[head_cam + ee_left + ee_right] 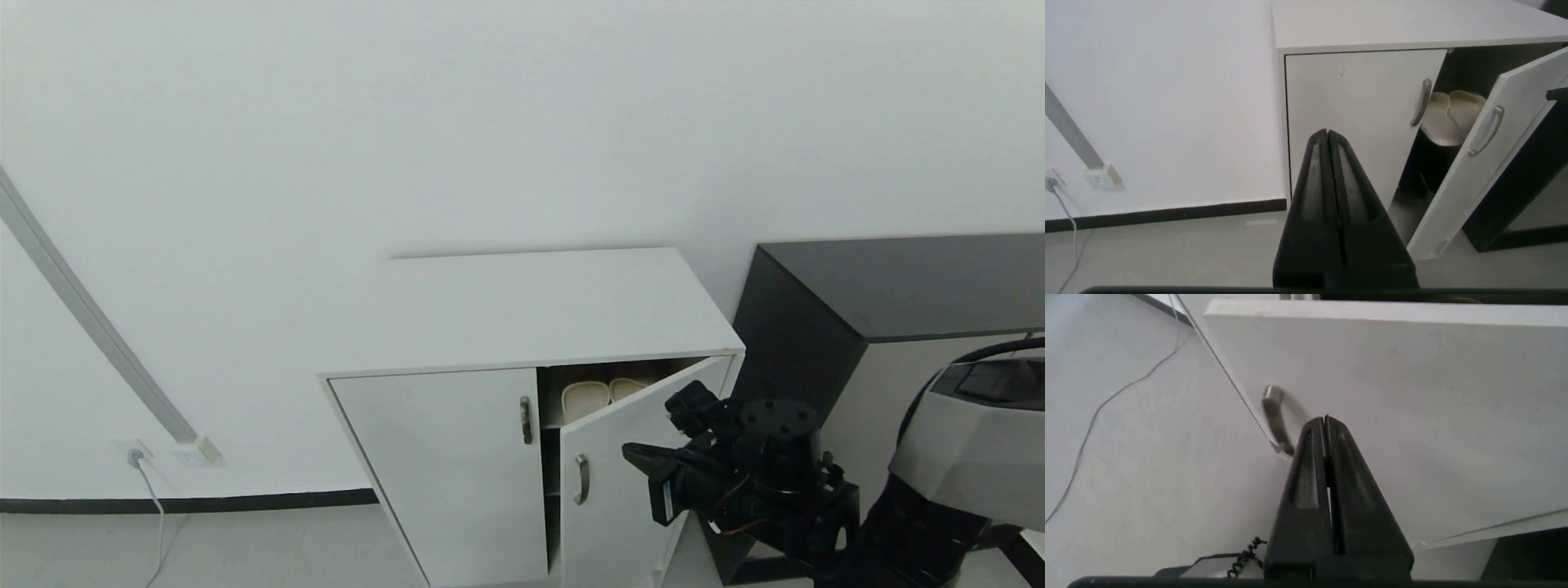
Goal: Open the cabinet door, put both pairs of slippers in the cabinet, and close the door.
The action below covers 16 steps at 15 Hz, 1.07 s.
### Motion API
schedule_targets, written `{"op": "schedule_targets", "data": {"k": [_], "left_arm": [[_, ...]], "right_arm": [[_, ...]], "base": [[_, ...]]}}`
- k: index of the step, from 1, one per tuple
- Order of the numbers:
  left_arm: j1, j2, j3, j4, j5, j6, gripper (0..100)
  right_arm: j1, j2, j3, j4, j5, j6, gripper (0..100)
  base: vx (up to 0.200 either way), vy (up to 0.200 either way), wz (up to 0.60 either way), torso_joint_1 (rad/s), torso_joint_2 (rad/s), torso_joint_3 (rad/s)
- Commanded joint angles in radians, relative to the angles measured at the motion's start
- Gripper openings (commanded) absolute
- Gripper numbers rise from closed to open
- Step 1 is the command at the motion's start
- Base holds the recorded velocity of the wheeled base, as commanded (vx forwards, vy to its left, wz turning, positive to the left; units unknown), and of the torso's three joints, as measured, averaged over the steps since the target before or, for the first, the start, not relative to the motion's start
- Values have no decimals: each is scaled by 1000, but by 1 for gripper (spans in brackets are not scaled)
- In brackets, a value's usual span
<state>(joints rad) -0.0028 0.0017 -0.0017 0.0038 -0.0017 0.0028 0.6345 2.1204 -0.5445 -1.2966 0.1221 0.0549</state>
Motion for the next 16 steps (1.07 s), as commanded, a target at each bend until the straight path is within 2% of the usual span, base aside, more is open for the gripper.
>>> {"op": "schedule_targets", "data": {"k": [1,4,10,16], "left_arm": [[0,0,0,1,0,0,0],[0,0,0,1,-1,0,0],[0,0,0,1,0,0,0],[0,0,0,1,0,0,0]], "right_arm": [[-19,76,-58,0,-1,0,0],[-33,122,-123,5,-1,0,0],[-61,153,-247,100,-1,0,0],[-82,179,-307,129,-1,0,0]], "base": [[0,0,0,0,0,0],[0,0,0,0,0,0],[0,0,0,0,0,0],[0,0,0,0,0,0]]}}
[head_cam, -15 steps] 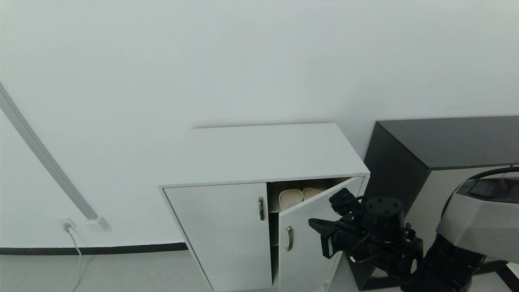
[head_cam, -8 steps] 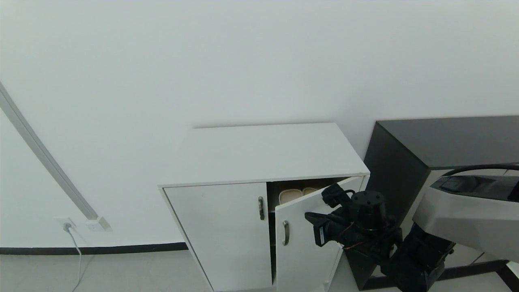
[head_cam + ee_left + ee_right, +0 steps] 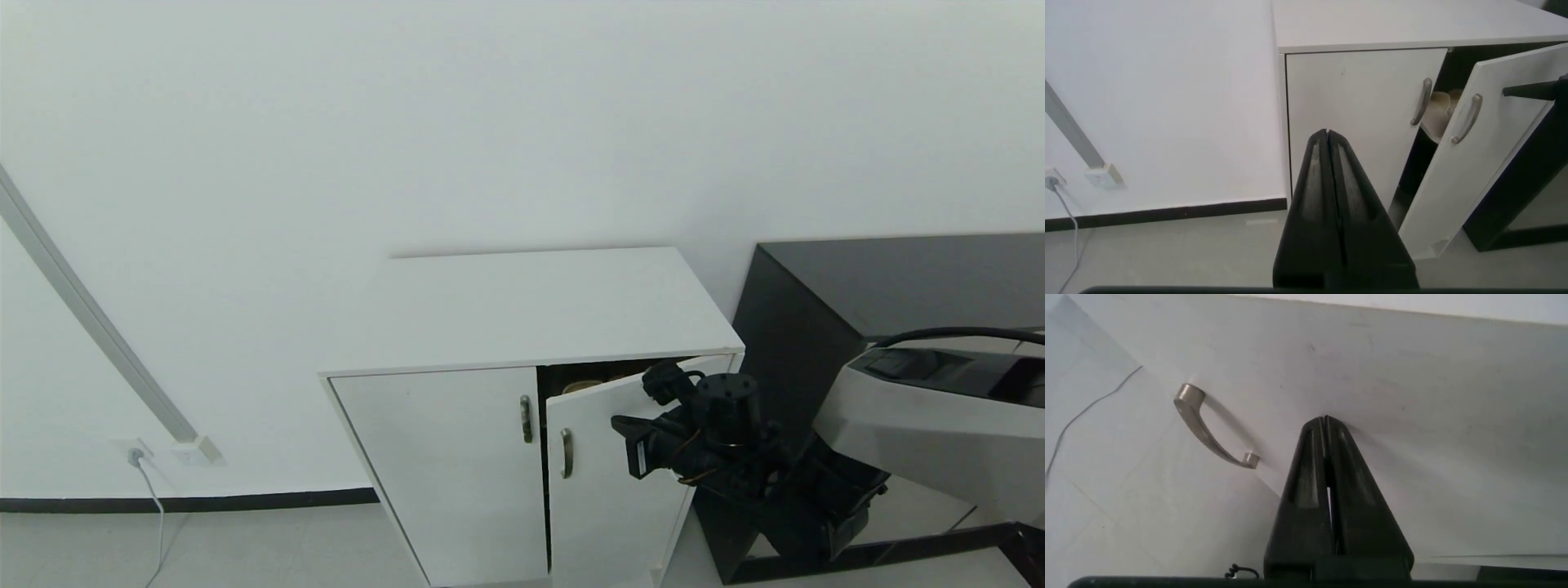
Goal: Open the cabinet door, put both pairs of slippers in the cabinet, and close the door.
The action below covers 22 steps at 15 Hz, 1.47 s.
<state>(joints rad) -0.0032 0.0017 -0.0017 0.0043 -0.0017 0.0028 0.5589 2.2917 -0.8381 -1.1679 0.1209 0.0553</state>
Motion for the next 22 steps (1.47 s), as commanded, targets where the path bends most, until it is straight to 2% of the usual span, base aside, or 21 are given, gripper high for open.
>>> {"op": "schedule_targets", "data": {"k": [1,22], "left_arm": [[0,0,0,0,0,0,0],[0,0,0,0,0,-1,0]], "right_arm": [[-17,15,-30,13,0,0,0],[-53,51,-113,47,-4,3,0]], "base": [[0,0,0,0,0,0],[0,0,0,0,0,0]]}}
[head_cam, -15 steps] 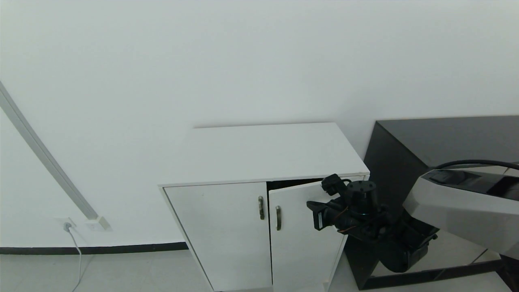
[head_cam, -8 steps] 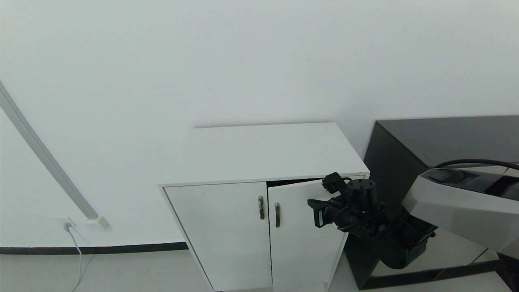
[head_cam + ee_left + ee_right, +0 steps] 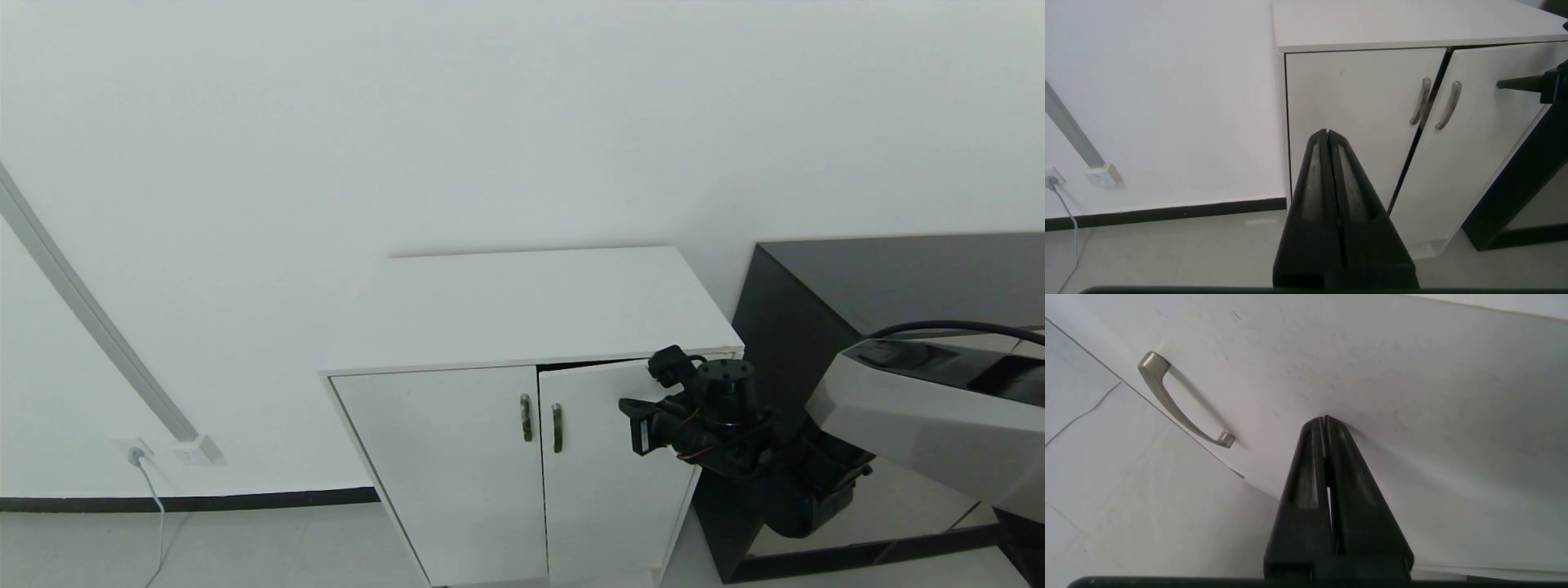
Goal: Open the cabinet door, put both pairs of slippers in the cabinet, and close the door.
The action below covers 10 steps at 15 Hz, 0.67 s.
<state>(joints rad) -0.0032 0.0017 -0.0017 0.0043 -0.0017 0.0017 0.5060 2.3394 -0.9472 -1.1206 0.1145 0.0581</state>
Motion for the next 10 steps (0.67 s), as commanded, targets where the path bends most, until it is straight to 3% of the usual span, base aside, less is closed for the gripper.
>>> {"op": "schedule_targets", "data": {"k": [1,10], "left_arm": [[0,0,0,0,0,0,0],[0,0,0,0,0,0,0]], "right_arm": [[0,3,-5,-1,-7,0,0],[0,18,-31,1,-15,0,0]], "base": [[0,0,0,0,0,0],[0,0,0,0,0,0]]}}
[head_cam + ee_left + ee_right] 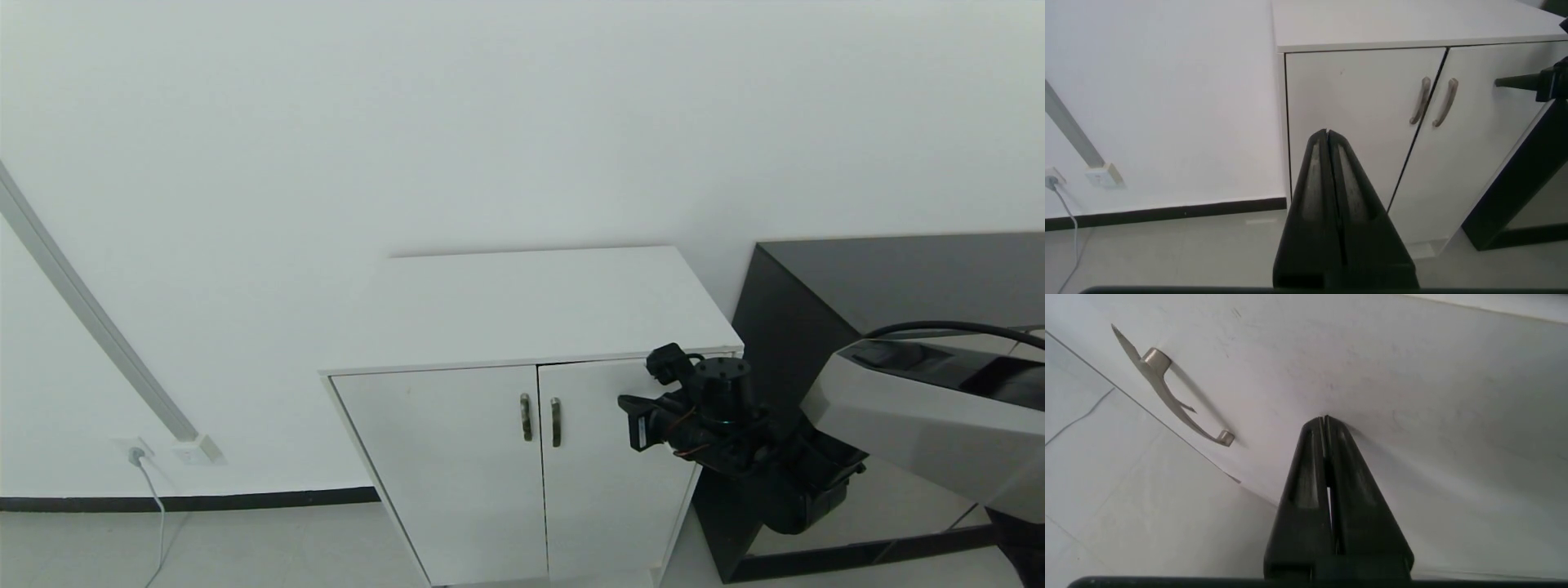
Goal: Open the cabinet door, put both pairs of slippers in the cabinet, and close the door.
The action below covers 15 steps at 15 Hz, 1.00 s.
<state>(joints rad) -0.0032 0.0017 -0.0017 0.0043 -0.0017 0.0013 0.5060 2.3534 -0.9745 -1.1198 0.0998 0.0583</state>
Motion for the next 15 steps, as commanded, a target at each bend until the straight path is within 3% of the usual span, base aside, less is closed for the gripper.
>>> {"op": "schedule_targets", "data": {"k": [1,15], "left_arm": [[0,0,0,0,0,0,0],[0,0,0,0,0,0,0]], "right_arm": [[0,4,-7,0,0,0,0],[-9,14,-50,31,0,0,0]], "base": [[0,0,0,0,0,0],[0,0,0,0,0,0]]}}
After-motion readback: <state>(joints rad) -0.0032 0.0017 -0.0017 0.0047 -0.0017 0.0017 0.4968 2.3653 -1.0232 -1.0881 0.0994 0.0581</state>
